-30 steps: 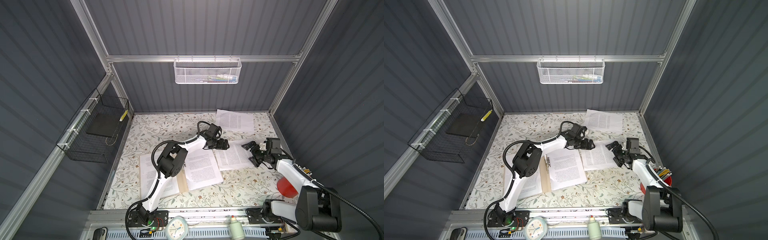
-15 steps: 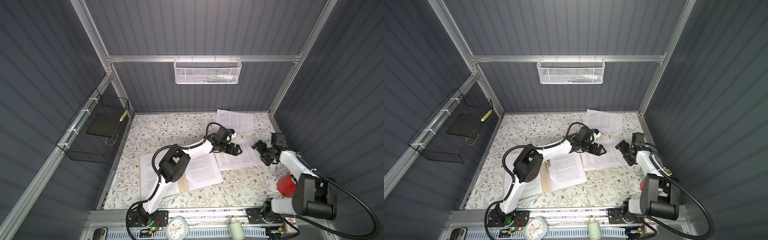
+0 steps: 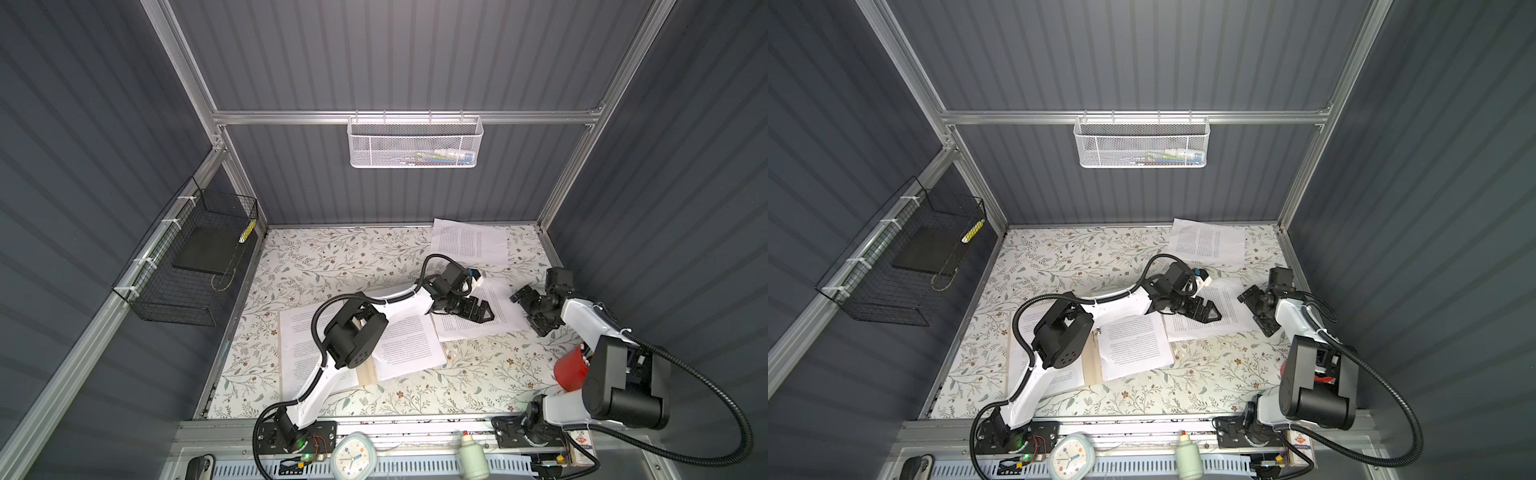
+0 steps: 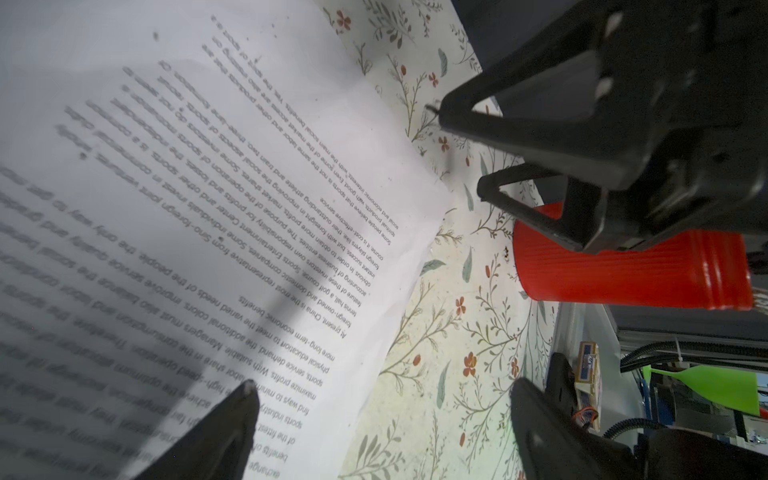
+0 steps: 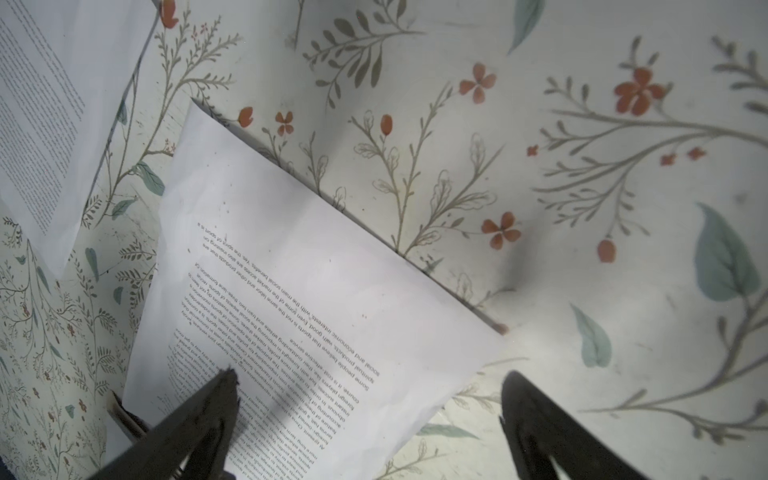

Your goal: Put the files into the folder

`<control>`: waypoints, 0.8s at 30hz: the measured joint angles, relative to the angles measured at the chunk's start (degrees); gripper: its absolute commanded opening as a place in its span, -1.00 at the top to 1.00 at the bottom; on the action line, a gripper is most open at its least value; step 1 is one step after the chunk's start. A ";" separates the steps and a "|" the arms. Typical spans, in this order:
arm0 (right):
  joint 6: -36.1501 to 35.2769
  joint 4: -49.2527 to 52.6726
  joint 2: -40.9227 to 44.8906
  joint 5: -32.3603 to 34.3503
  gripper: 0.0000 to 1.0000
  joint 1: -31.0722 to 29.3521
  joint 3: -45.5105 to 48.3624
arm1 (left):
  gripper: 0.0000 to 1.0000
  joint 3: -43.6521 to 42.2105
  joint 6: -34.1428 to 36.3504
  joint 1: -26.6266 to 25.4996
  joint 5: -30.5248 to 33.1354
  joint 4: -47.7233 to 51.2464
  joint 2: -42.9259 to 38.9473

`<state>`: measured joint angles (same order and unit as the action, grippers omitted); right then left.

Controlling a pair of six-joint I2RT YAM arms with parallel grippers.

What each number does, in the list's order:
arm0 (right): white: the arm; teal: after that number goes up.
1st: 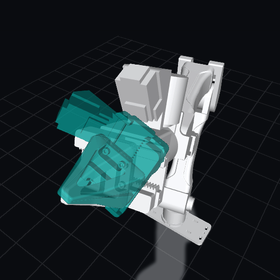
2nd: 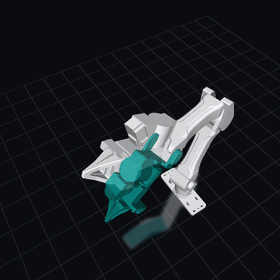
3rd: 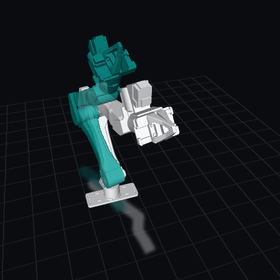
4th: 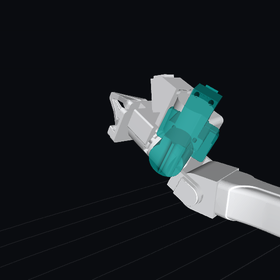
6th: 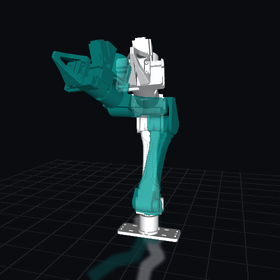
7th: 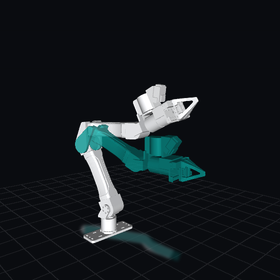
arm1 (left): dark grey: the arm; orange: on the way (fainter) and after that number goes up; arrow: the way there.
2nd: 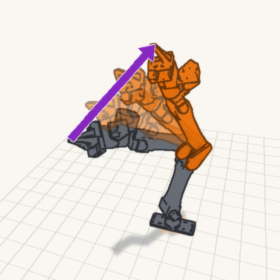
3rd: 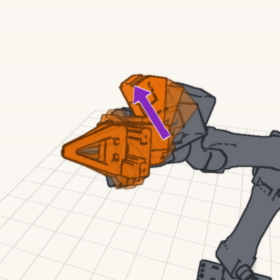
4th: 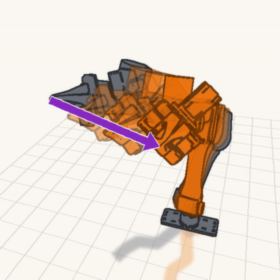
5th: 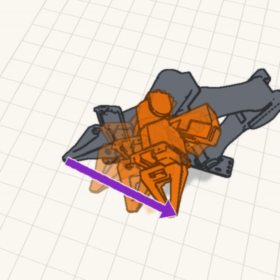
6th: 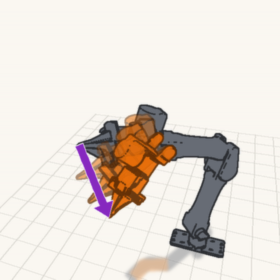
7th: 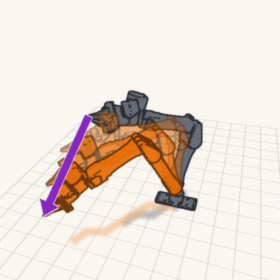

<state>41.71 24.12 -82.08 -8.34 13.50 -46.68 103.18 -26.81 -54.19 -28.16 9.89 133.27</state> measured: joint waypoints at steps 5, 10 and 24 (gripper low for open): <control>-0.24 -0.61 -0.76 -0.44 -0.98 0.85 0.09 | -0.92 0.44 -0.85 -0.52 -0.81 -0.52 2.40; -0.17 -1.44 -3.61 -1.49 -0.98 1.55 0.09 | -0.99 2.36 -1.33 -0.52 -0.79 -0.13 3.56; 1.60 -6.38 -10.56 -2.97 -0.98 1.90 -2.99 | -0.99 4.17 -3.04 1.90 2.84 1.18 4.33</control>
<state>43.31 17.74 -92.64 -11.31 15.40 -49.67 107.35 -29.85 -52.29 -25.32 11.07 137.60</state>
